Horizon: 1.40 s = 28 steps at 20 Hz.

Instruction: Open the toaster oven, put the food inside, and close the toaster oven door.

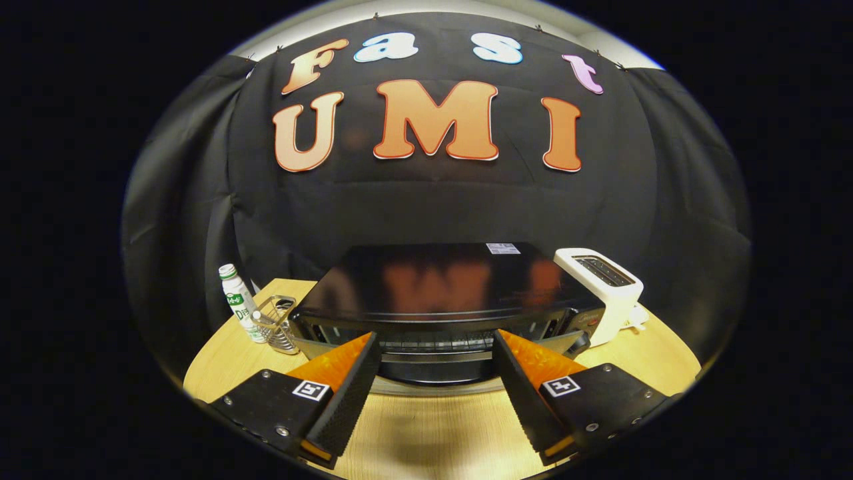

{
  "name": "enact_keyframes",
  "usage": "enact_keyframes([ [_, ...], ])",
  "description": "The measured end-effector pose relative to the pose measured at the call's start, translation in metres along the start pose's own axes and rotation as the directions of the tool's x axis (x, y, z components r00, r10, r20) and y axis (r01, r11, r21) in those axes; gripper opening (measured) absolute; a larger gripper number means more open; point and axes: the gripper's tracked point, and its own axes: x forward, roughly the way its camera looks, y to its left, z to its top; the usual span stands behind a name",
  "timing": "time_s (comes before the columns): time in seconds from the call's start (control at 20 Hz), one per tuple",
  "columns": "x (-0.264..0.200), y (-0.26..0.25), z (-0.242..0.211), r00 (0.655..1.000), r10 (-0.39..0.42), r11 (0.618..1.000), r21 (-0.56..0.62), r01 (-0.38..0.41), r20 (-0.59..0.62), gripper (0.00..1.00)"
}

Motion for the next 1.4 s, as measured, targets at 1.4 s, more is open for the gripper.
enact_keyframes([
  [1.4, -0.067, -0.012, -0.186, 0.950, 0.025, 0.999, 0.052, -0.010, -0.312, 0.99],
])
